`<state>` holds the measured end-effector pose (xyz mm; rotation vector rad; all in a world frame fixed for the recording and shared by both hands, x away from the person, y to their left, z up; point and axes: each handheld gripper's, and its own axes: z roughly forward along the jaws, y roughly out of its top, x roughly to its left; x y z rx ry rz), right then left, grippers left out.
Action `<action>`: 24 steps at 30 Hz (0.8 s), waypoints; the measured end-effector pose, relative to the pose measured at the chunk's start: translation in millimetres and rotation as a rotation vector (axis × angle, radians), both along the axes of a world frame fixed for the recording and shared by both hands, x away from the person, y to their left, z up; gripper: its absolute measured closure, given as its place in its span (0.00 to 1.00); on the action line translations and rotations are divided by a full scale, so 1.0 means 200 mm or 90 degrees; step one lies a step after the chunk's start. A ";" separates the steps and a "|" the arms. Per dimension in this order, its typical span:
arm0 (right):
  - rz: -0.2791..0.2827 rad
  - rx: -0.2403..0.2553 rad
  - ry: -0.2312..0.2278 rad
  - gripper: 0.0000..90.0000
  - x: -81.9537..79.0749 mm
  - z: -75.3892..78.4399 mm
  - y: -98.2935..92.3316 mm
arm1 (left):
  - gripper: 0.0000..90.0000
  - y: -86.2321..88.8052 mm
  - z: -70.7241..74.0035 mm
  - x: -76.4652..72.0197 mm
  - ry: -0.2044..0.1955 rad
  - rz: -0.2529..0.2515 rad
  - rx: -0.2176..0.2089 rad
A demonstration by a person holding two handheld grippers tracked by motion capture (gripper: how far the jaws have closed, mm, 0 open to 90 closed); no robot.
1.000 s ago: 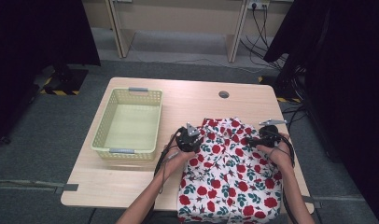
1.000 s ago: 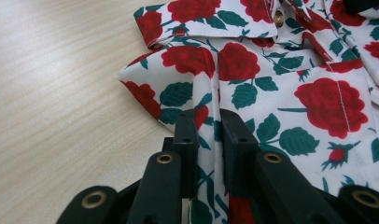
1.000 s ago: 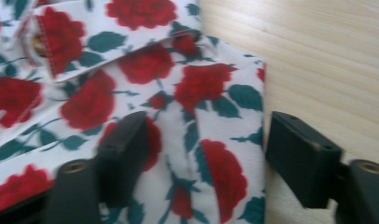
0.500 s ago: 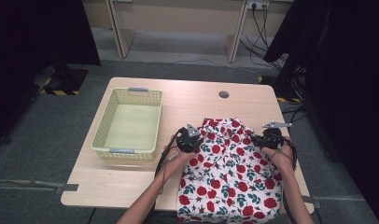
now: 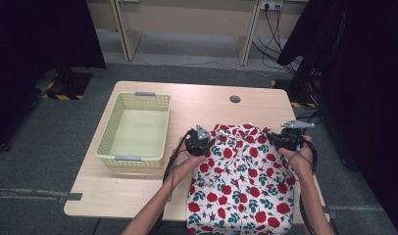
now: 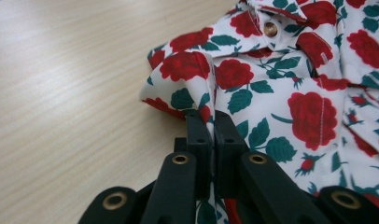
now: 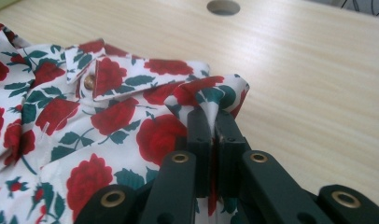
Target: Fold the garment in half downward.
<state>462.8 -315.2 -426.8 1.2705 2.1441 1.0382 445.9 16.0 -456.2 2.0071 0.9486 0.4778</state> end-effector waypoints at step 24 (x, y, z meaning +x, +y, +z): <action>0.037 0.024 -0.099 0.97 -0.21 0.16 0.02 | 0.96 0.11 0.19 -0.15 -0.076 -0.037 -0.023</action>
